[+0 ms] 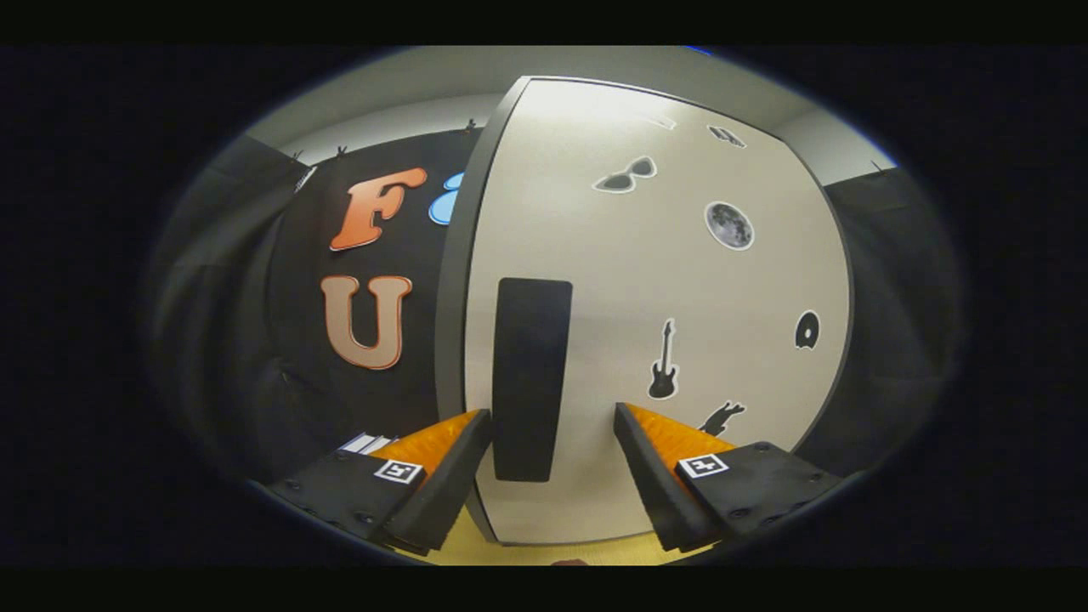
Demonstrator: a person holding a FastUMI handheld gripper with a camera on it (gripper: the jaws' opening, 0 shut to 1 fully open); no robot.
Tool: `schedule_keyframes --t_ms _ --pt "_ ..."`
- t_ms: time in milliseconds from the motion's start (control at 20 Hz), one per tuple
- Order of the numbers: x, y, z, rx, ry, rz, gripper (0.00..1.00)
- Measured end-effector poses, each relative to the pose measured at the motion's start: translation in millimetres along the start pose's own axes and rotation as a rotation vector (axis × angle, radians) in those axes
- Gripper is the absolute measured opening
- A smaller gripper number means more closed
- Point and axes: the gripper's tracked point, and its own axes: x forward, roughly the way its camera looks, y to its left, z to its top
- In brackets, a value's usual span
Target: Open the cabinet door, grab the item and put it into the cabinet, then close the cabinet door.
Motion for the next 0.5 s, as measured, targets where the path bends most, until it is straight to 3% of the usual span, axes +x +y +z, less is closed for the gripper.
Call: schedule_keyframes --t_ms 500 --pt "-91.2 -23.8 43.1 0.008 -0.097 0.094 0.94"
